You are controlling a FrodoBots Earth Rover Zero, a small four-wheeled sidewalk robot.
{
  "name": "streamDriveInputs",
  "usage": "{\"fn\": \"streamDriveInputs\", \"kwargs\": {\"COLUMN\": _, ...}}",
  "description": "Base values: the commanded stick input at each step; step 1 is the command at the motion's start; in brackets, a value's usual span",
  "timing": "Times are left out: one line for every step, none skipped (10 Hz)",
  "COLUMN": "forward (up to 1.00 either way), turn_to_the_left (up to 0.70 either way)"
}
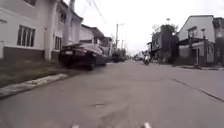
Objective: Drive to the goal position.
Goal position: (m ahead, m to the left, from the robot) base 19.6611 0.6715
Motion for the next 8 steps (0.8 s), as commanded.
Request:
{"fn": "streamDriveInputs", "kwargs": {"forward": 0.7, "turn_to_the_left": 0.05}}
{"fn": "streamDriveInputs", "kwargs": {"forward": 0.7, "turn_to_the_left": -0.23}}
{"fn": "streamDriveInputs", "kwargs": {"forward": 0.7, "turn_to_the_left": -0.35}}
{"fn": "streamDriveInputs", "kwargs": {"forward": 0.7, "turn_to_the_left": -0.35}}
{"fn": "streamDriveInputs", "kwargs": {"forward": 0.7, "turn_to_the_left": -0.35}}
{"fn": "streamDriveInputs", "kwargs": {"forward": 0.7, "turn_to_the_left": -0.16}}
{"fn": "streamDriveInputs", "kwargs": {"forward": 0.7, "turn_to_the_left": 0.06}}
{"fn": "streamDriveInputs", "kwargs": {"forward": 0.7, "turn_to_the_left": 0.05}}
